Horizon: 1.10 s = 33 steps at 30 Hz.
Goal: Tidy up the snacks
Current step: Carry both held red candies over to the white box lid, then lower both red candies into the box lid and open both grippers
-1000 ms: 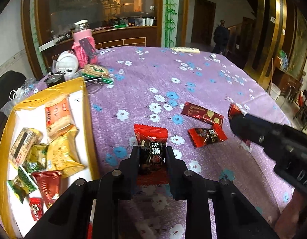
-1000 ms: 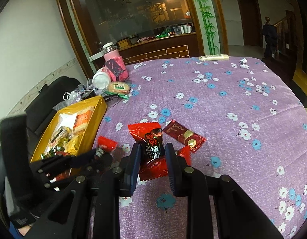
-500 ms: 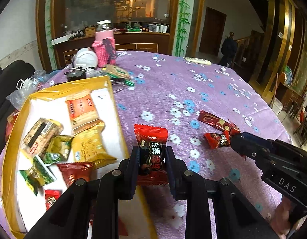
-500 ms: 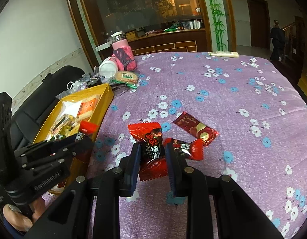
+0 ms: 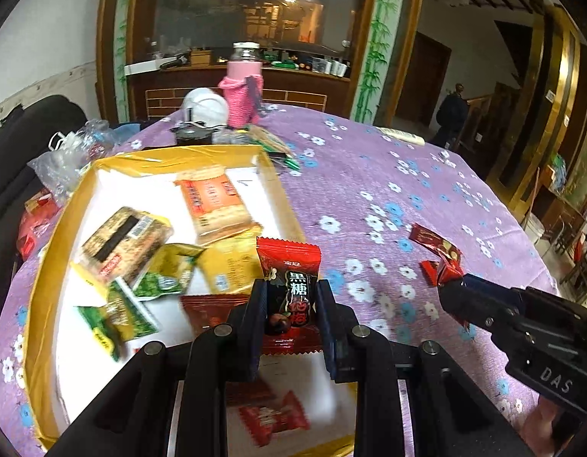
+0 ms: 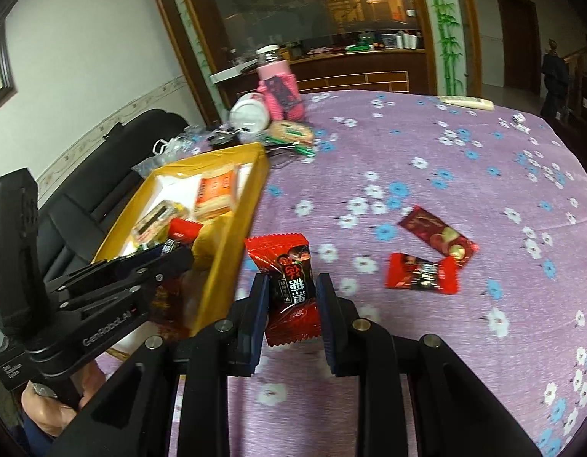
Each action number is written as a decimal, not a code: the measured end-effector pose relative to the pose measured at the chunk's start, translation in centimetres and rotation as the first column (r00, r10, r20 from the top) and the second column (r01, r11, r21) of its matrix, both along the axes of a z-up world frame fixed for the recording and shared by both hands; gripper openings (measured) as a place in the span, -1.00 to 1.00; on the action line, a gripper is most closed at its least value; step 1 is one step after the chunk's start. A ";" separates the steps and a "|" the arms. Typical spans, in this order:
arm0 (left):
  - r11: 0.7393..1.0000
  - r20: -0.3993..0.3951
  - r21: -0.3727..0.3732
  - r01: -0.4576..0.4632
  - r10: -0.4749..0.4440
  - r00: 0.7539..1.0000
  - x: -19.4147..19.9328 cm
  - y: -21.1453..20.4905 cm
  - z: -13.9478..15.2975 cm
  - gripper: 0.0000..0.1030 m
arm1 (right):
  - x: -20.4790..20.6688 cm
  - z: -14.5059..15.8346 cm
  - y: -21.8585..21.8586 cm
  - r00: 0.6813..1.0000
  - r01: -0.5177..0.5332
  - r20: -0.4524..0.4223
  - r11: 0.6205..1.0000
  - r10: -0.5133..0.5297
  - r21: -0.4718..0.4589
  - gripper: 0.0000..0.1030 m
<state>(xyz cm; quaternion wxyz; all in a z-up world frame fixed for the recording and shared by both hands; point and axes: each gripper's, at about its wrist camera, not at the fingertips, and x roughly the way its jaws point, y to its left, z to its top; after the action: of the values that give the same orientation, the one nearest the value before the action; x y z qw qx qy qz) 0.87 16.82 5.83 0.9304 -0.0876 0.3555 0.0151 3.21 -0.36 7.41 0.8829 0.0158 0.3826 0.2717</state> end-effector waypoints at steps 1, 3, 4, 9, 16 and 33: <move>1.000 0.002 -0.005 -0.009 0.009 1.000 -0.2 0.4 0.0 -0.50 | -0.1 0.1 0.5 1.000 -0.009 0.000 1.000 0.009 0.002 -0.53; 1.000 0.005 -0.015 -0.027 0.027 1.000 -0.5 1.2 -0.1 -0.50 | -0.4 0.3 1.5 1.000 -0.028 -0.001 1.000 0.028 0.006 -0.53; 0.999 0.008 -0.016 -0.038 0.038 0.999 -0.7 1.7 -0.1 -0.50 | -0.5 0.4 2.0 0.999 -0.037 -0.002 0.999 0.037 0.007 -0.53; 0.996 0.009 -0.007 -0.085 0.085 0.996 -1.7 3.4 -0.5 -0.50 | -1.0 0.5 5.0 0.996 -0.092 -0.005 0.996 0.092 0.001 -0.53; 0.990 -0.004 -0.005 -0.143 0.143 0.990 -2.5 5.5 -1.3 -0.49 | -1.6 -0.5 8.4 0.989 -0.147 -0.028 0.989 0.146 -0.030 -0.53; 0.977 -0.082 0.035 -0.211 0.213 0.974 -1.6 6.9 -3.3 -0.49 | -0.7 -3.5 11.3 0.977 -0.192 -0.105 0.979 0.183 -0.076 -0.53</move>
<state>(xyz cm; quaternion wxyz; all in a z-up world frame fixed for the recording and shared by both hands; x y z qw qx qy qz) -0.73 23.69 2.50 0.9085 -0.1122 0.3833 0.1227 2.55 10.96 3.92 0.8334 -0.0449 0.4364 0.3361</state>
